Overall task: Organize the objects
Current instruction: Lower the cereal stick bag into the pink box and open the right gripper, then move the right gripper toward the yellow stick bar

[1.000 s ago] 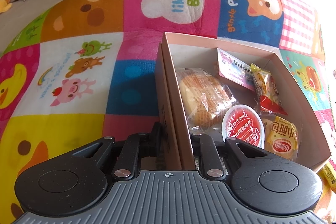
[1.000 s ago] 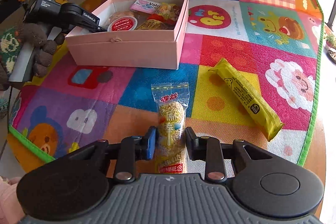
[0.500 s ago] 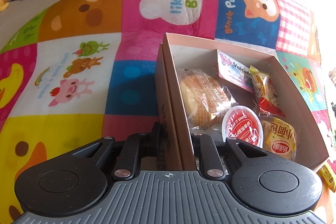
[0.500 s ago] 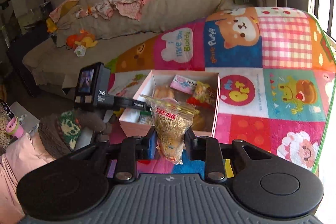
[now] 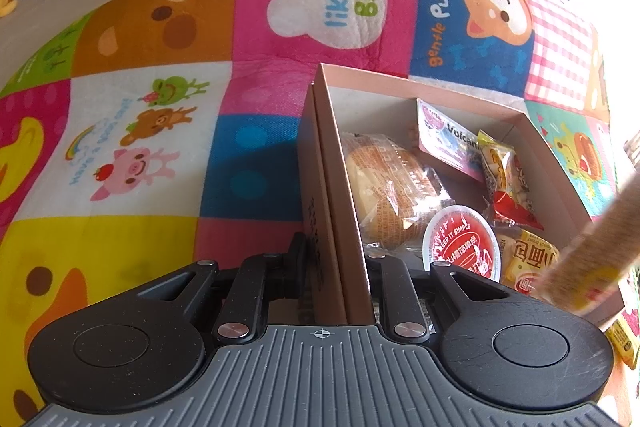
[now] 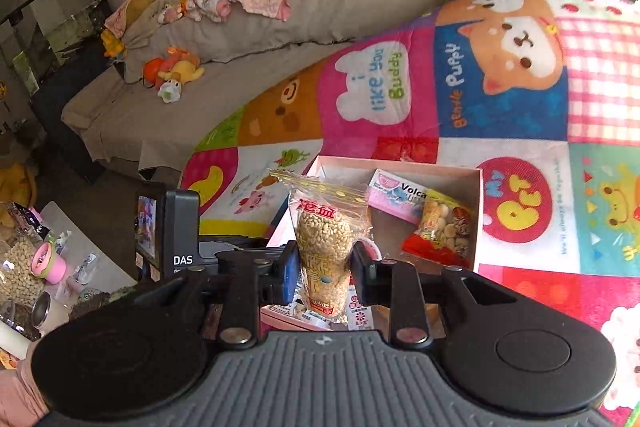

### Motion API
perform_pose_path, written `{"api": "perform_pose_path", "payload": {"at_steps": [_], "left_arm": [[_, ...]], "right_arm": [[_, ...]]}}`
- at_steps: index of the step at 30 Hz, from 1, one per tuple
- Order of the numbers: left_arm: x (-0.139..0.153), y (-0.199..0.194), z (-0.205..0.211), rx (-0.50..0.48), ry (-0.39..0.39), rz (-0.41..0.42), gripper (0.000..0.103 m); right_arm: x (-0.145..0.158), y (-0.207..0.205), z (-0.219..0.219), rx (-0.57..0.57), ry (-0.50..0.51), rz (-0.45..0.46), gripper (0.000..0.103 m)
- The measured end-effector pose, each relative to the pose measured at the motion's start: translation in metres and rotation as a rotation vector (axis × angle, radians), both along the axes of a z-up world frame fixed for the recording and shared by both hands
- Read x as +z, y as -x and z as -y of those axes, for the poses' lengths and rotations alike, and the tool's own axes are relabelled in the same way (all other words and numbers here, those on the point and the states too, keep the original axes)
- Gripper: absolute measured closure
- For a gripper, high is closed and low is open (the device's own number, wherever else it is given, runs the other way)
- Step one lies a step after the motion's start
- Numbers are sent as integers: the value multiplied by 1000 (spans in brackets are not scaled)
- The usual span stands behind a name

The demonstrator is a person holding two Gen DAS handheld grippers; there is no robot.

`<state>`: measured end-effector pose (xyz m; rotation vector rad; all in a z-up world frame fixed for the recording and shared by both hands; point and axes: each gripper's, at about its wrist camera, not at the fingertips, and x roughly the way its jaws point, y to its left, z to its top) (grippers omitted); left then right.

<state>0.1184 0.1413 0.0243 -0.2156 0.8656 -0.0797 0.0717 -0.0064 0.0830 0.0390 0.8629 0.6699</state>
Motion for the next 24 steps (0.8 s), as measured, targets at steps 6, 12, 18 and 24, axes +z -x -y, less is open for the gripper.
{"api": "perform_pose_path", "payload": {"at_steps": [6, 12, 18, 24], "left_arm": [[0, -1, 1, 1, -3, -3, 83], [0, 1, 1, 2, -4, 0, 83], [0, 1, 1, 10, 0, 1, 83], [1, 0, 3, 13, -12, -6, 84]], "right_arm": [[-36, -33, -21, -97, 84, 101, 69], [-46, -8, 1, -140, 76, 183, 55], [-63, 43, 36, -249, 169, 310, 45], [-86, 74, 86, -356, 254, 316, 31]]}}
